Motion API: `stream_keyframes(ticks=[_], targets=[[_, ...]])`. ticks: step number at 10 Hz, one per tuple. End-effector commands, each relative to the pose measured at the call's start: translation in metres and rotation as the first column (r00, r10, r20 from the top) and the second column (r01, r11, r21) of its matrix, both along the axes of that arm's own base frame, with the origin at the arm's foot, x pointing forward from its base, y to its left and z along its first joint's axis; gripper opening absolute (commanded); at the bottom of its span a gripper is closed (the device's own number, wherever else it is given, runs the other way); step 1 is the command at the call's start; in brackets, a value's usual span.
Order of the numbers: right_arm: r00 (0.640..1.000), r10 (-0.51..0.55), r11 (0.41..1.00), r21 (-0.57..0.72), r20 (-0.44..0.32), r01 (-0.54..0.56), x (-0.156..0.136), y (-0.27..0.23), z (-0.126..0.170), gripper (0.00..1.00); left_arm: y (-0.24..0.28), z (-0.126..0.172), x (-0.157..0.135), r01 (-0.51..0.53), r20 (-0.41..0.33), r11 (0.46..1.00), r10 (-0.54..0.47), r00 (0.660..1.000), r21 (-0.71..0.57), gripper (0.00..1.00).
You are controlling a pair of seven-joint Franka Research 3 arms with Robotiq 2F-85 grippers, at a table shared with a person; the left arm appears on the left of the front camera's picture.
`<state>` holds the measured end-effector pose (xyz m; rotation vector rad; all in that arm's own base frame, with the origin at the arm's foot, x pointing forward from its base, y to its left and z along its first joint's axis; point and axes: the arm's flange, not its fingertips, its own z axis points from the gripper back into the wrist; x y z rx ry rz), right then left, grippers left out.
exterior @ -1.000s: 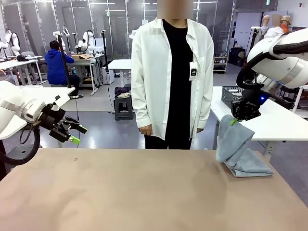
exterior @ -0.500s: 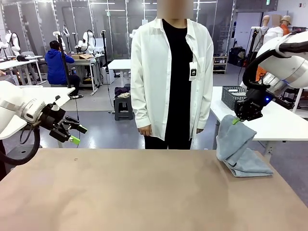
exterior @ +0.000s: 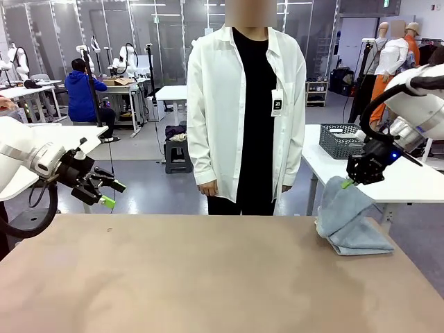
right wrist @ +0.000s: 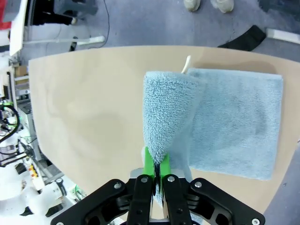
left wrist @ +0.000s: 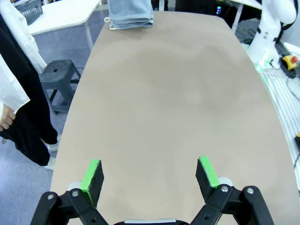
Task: Fold the towels and place them in the basket.
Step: Stack the folded Towel with hook on the right side of the table.
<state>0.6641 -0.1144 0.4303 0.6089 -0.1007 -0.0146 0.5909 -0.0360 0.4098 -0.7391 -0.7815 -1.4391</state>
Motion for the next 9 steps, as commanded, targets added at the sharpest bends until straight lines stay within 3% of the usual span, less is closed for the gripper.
stream_keyframes(ticks=[1, 7, 9], targets=[[1.0, 0.019, 0.999, 0.043, -0.007, -0.019, 0.011, -0.023, -0.013, 0.05, 0.0, 0.002, -0.001, 0.0, 0.002, 1.0, 0.0, 1.0, 0.0, 1.0], [1.0, -0.025, 0.997, 0.066, -0.014, 0.026, 0.012, -0.087, -0.071, 0.05, 0.0, 0.002, -0.001, 0.0, 0.002, 1.0, 0.0, 1.0, 0.0, 1.0], [0.997, -0.042, 0.997, 0.069, -0.063, 0.046, 0.018, -0.094, -0.092, 0.05, 0.0, 0.002, -0.001, 0.0, 0.002, 1.0, 0.0, 1.0, 0.0, 1.0]])
